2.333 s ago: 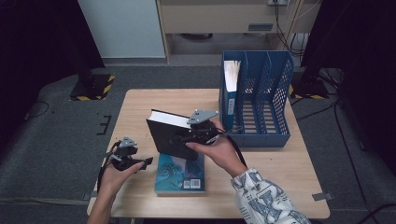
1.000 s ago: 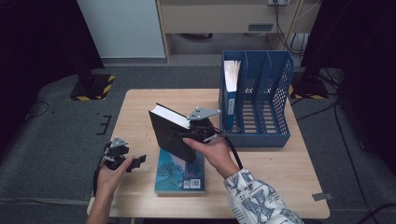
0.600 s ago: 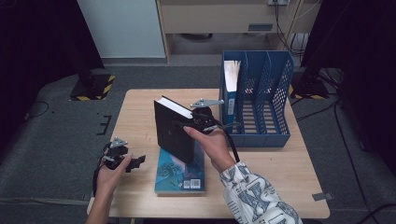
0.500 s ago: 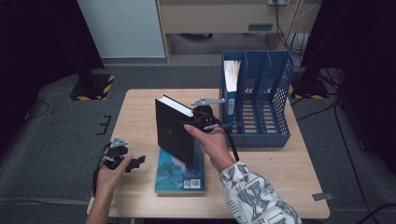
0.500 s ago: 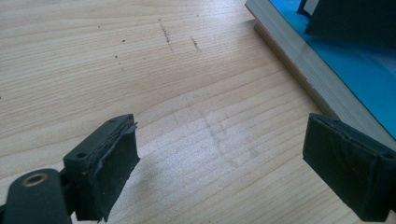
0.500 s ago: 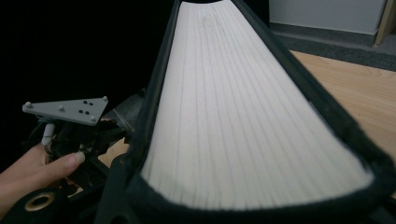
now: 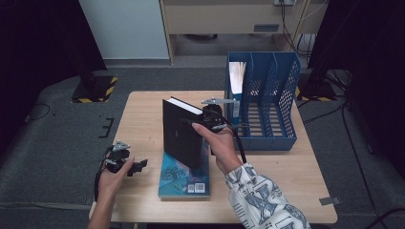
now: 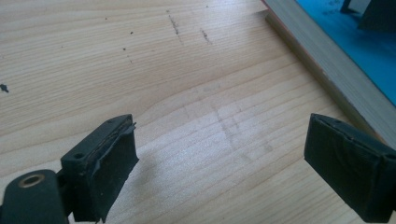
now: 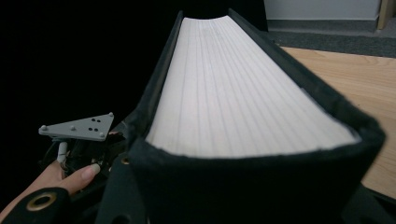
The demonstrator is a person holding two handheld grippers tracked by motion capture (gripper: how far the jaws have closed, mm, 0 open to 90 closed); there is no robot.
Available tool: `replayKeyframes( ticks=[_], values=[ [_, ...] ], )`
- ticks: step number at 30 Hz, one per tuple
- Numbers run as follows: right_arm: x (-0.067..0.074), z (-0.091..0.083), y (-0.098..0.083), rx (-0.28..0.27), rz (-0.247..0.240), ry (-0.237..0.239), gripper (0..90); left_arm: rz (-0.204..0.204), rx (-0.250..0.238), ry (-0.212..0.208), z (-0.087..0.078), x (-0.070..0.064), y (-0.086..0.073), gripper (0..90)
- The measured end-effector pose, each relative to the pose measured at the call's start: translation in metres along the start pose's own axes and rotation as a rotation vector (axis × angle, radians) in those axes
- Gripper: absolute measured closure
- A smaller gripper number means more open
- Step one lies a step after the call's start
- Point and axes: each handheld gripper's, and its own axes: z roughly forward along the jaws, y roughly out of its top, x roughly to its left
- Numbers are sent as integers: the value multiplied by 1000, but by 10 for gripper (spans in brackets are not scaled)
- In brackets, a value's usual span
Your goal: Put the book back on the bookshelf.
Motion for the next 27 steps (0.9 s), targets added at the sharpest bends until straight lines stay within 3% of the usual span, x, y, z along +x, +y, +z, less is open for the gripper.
replayKeyframes(
  ticks=[6,20,27],
  values=[
    [-3,-6,2,-15,25,-8,525,1,7,4,1,0,0,79],
    [-9,-23,1,-34,20,-27,524,11,29,16,6,2,-3,76],
    [-14,-34,1,-49,22,-40,524,-9,9,17,7,5,-5,76]
  ],
)
